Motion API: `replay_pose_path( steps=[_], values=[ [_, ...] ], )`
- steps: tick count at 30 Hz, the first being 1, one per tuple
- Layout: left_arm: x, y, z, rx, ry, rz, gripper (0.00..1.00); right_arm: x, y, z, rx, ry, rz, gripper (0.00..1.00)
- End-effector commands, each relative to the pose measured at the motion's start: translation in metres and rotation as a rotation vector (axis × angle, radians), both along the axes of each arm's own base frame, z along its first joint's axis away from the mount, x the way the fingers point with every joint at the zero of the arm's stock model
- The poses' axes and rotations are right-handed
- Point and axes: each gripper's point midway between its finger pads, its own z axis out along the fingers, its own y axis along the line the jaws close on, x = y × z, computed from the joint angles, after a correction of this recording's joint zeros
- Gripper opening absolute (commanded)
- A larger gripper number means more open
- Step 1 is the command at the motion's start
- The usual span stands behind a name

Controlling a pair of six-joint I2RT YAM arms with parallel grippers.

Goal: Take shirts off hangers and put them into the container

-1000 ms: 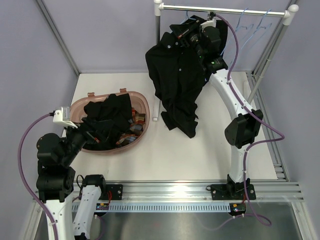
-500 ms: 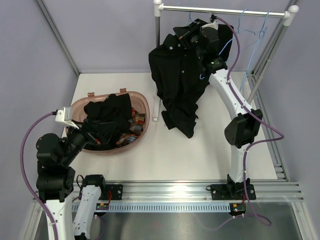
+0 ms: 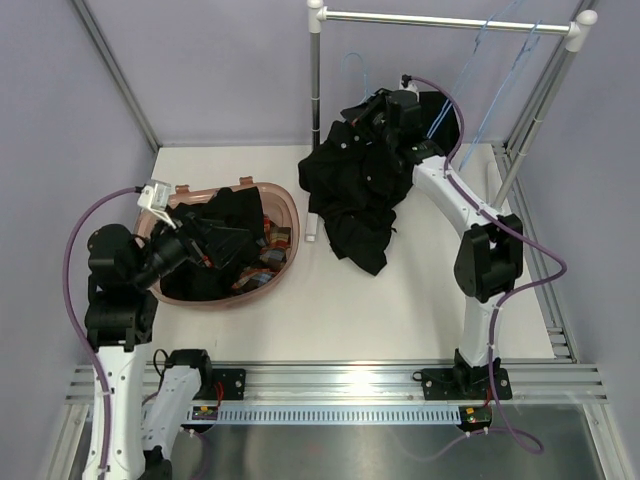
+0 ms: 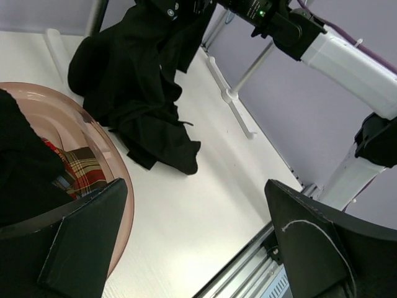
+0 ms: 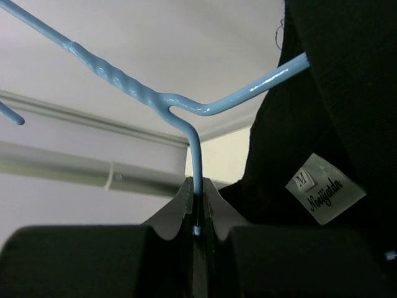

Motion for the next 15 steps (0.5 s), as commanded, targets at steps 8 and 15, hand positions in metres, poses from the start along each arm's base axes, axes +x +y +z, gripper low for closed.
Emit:
replay_pose_path(
  steps=[8,15],
  values=[
    [0.006,-0.066,0.01,0.145,-0.131,-0.188,0.99,-0.133,0.02,0.116,0.04,-0.204,0.202,0.0],
    [0.028,-0.063,0.018,0.272,-0.153,-0.043,0.99,-0.2,0.024,0.12,0.051,-0.177,0.308,0.0]
  ],
)
